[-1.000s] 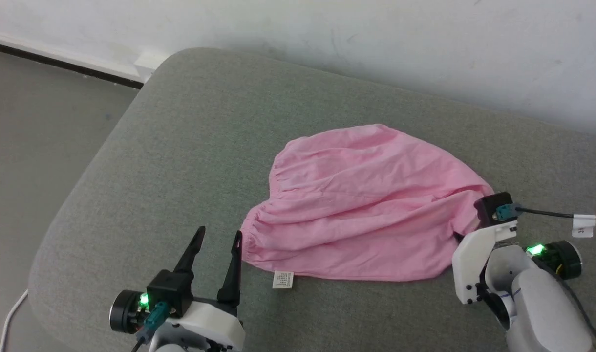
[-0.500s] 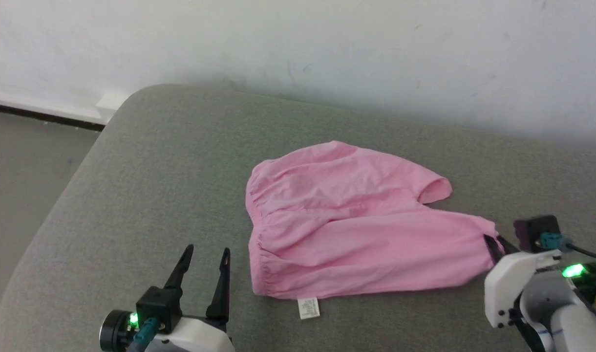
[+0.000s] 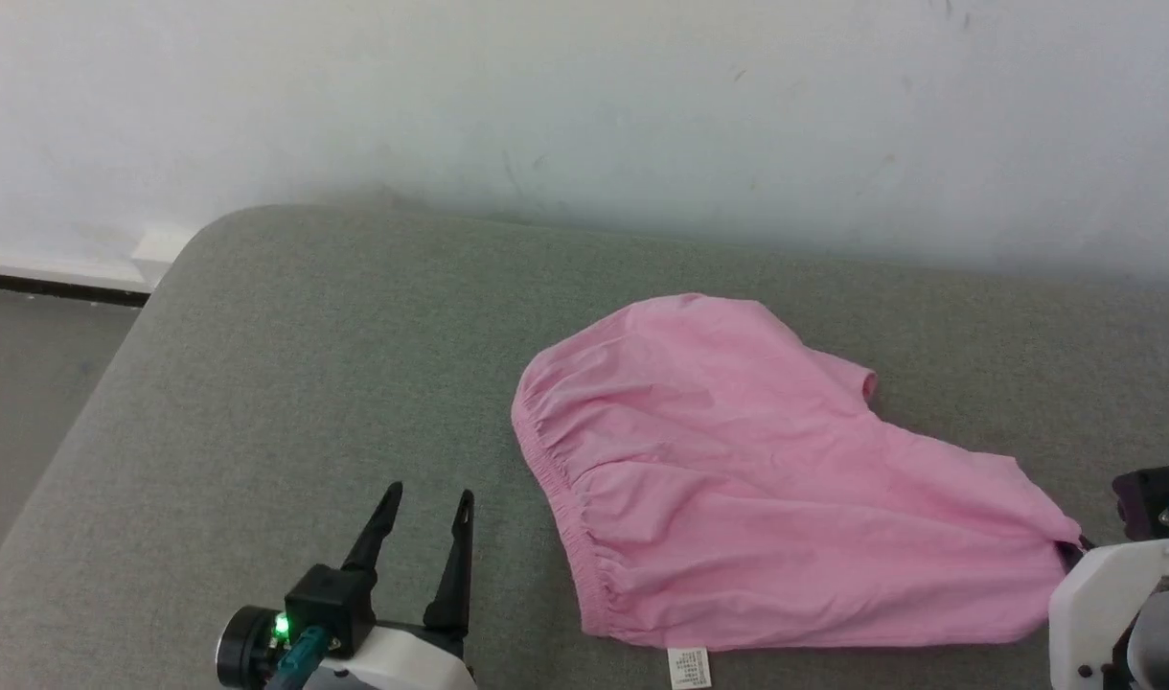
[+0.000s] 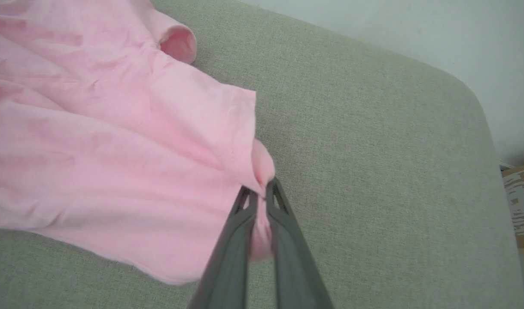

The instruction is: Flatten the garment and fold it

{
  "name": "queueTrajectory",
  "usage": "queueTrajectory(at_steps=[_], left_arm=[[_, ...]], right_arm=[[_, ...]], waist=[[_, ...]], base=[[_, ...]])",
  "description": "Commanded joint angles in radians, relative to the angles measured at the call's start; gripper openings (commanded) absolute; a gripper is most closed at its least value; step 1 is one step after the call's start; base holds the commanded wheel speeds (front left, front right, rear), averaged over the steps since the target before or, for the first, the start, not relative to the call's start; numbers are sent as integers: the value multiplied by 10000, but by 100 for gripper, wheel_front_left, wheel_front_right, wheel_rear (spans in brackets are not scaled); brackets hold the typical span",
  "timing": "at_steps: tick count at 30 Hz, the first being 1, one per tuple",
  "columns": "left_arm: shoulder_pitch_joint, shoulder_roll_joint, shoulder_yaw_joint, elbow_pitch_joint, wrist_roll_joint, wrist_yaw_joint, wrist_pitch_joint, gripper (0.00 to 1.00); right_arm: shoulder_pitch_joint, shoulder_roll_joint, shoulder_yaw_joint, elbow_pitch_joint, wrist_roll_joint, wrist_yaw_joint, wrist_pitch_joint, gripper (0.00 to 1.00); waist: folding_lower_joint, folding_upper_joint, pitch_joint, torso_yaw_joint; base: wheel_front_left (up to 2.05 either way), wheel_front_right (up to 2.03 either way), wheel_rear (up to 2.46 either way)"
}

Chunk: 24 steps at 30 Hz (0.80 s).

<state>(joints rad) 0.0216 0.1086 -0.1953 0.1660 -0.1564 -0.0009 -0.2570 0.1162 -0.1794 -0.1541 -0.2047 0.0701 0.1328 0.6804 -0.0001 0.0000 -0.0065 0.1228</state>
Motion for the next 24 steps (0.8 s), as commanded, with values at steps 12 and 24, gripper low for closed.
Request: queueTrajectory(at_steps=[12, 24], left_arm=[[-573, -238, -142, 254, 309, -381, -47, 100], [-527, -309, -200, 437, 432, -547, -47, 100]], right_arm=[[-2710, -653, -207, 4627, -778, -21, -857, 0], [-3831, -974, 166, 7836, -1080, -21, -2865, 100]], waist=[[1, 0, 1051, 1091], [1, 0, 717, 1059]], base=[[0, 0, 0], [0, 0, 0]])
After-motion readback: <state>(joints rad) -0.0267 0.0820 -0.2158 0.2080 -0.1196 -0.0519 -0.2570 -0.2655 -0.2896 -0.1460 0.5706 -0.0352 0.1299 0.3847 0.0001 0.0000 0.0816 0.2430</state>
